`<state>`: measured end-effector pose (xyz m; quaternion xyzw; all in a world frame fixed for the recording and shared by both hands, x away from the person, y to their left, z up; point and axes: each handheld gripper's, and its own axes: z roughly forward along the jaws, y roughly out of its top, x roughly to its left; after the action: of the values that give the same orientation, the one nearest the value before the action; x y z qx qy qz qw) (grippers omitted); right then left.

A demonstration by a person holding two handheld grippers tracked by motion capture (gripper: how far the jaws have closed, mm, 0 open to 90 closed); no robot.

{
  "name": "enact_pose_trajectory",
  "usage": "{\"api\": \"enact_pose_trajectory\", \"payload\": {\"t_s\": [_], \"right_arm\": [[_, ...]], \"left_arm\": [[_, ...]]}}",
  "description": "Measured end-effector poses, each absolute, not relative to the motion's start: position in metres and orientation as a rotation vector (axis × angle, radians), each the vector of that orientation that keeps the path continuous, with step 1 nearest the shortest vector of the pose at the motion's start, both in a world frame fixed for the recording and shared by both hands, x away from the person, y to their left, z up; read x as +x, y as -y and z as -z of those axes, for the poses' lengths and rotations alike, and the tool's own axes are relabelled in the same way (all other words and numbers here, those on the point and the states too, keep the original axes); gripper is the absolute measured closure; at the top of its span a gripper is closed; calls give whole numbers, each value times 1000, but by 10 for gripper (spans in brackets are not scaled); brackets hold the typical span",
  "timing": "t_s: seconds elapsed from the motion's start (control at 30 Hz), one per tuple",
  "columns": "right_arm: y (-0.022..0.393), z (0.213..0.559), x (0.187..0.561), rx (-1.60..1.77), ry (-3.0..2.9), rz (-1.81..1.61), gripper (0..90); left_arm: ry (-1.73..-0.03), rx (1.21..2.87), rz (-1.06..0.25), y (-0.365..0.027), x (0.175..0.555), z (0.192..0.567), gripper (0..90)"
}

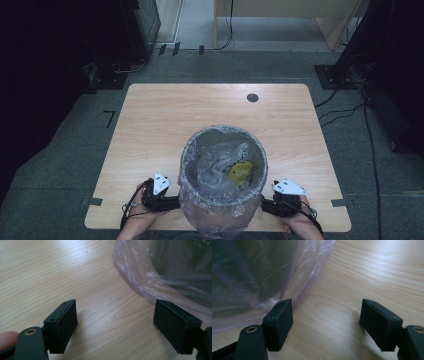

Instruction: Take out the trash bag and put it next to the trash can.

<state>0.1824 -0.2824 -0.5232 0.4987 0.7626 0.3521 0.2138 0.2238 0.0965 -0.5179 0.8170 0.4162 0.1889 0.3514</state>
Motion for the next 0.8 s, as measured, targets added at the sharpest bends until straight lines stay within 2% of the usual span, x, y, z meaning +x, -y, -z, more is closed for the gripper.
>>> {"api": "enact_pose_trajectory", "payload": {"t_s": [0.27, 0.33, 0.43, 0.53, 0.63, 0.7, 0.8], "right_arm": [[277, 523, 184, 1404, -2095, -975, 294], [277, 523, 184, 1408, -2091, -975, 304], [279, 523, 185, 1437, -2059, -963, 333], [285, 523, 186, 1493, -1995, -936, 361], [292, 522, 187, 1528, -1955, -918, 387], [298, 523, 187, 1552, -1922, -906, 411], [304, 522, 187, 1572, -1903, -895, 423]], "left_arm": [[-1039, 2125, -504, -70, 232, 518, 187], [-1034, 2114, -509, -67, 232, 518, 266], [-1043, 2089, -504, -70, 233, 517, 451], [-1080, 2063, -486, -76, 237, 516, 677], [-1108, 2052, -514, -81, 240, 516, 828], [-1118, 2060, -552, -84, 242, 516, 900], [-1134, 2051, -537, -89, 244, 516, 900]]}}
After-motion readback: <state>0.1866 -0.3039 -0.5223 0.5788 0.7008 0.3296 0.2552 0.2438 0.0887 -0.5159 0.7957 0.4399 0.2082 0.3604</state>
